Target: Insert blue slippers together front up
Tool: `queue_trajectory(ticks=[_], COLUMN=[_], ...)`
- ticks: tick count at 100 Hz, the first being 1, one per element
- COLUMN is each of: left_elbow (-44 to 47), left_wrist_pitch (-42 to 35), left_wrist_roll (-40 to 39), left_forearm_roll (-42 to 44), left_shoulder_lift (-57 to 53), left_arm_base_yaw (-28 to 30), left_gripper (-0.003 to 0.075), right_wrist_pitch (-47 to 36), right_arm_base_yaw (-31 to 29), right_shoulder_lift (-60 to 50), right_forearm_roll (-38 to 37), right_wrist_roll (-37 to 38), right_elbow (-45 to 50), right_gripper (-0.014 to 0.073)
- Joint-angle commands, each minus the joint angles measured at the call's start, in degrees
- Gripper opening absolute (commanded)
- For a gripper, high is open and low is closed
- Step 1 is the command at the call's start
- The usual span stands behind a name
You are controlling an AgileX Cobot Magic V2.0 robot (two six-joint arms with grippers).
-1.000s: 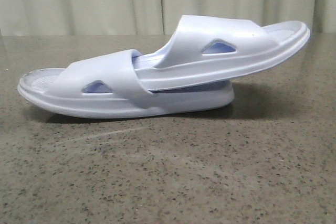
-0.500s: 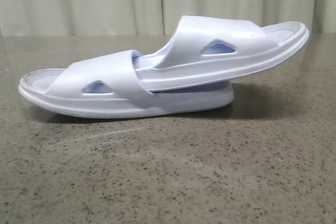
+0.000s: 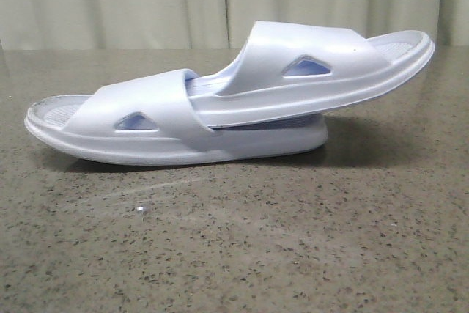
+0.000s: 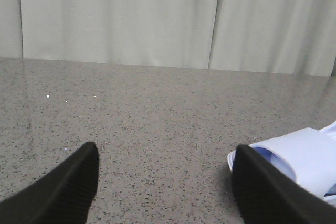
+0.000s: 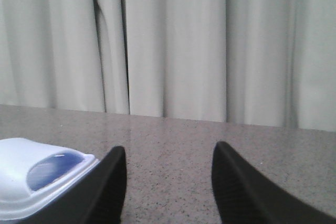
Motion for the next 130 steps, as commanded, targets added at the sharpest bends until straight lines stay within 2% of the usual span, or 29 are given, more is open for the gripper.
queue_trajectory(ticks=[1,33,130], left_elbow=[-1.4,-1.4,-1.4], left_wrist_pitch=[-0.3,-0.3,0.2], left_wrist_roll=[-0.1,-0.1,-0.1], left_forearm_roll=[-0.6,-0.6,-2.0], left_shoulder_lift=[0.5,0.5,0.5], left_arm_base_yaw=[-0.3,-0.3,-0.3], left_gripper=[0.0375,0.0014,0.0016], right_wrist_pitch=[-4.2,-4.0,-3.9], right_arm_base_yaw=[0.1,0.1,0.1], right_shoulder_lift=[0.2,0.2,0.2], right_forearm_roll=[-0.1,-0.1,0.0], right_wrist_roll=[-1.0,-1.0,-1.0], right_elbow=[-1.3,-1.3,-1.3], right_gripper=[0.0247,-0.0092,-0.0107])
